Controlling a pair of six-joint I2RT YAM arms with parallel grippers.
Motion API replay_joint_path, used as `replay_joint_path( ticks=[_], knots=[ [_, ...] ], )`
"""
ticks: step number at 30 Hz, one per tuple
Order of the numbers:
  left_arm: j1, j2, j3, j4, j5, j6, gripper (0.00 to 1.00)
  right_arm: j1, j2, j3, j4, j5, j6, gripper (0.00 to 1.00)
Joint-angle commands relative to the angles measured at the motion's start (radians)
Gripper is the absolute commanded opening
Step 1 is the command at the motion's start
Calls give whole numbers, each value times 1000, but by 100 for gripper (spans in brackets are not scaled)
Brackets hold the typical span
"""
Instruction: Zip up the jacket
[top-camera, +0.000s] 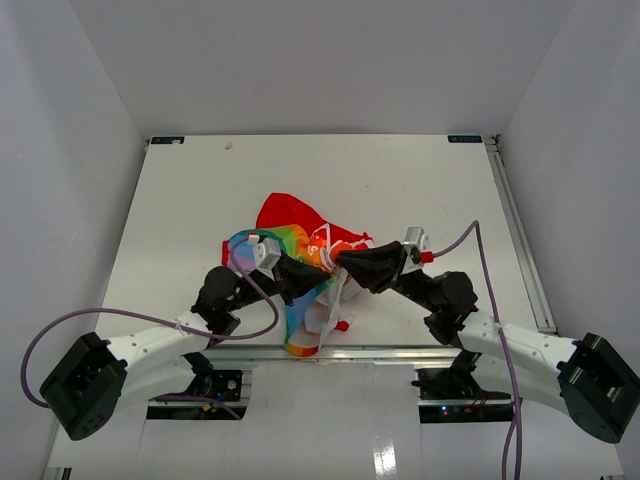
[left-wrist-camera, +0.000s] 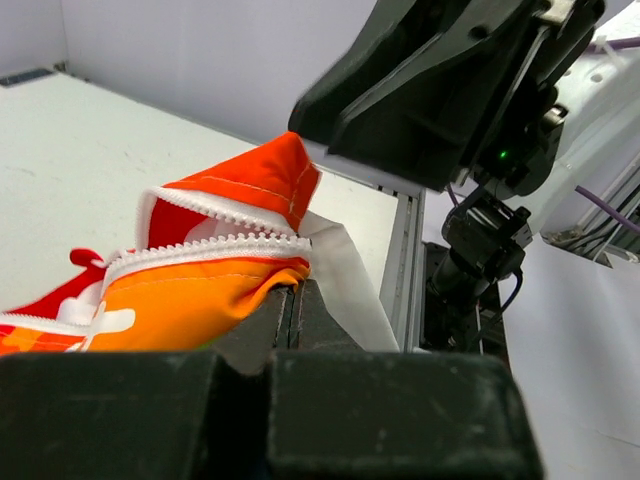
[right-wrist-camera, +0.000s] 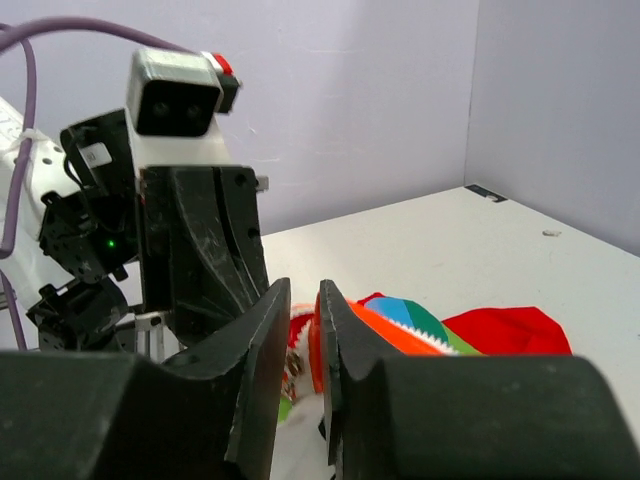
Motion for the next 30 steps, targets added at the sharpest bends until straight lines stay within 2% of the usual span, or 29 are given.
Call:
replay_joint_path(
  ticks=[1, 5, 7, 10, 12, 17, 20, 24, 27, 30],
  knots=[
    [-7, 10, 16, -127, -3, -41, 0, 3, -73, 27, 12, 0, -32, 35],
    [-7, -17, 14, -167, -20, -68, 0, 2, -108, 25, -104, 31, -54, 43],
    [-7, -41, 23, -227, -51, -71, 0, 2, -135, 59, -223, 55, -85, 46],
    [-7, -67, 47, -294, -78, -72, 0, 3, -151, 183, -452, 64, -189, 62],
    [-7, -73, 54, -335, -85, -73, 0, 3, -174, 231, -656, 83, -276, 64],
    [-5, -72, 64, -379, -81, -83, 0, 9, -191, 285, -880, 174, -445, 66],
    [-5, -69, 81, -423, -83, -84, 0, 35, -189, 319, -994, 225, -535, 73],
    [-3, -78, 85, -447, -88, -92, 0, 96, -191, 344, -1048, 332, -663, 79],
    [3, -58, 95, -456, -80, -101, 0, 150, -214, 314, -1012, 364, -741, 83],
    [7, -28, 110, -455, -61, -113, 0, 242, -219, 299, -967, 485, -812, 86]
  ],
)
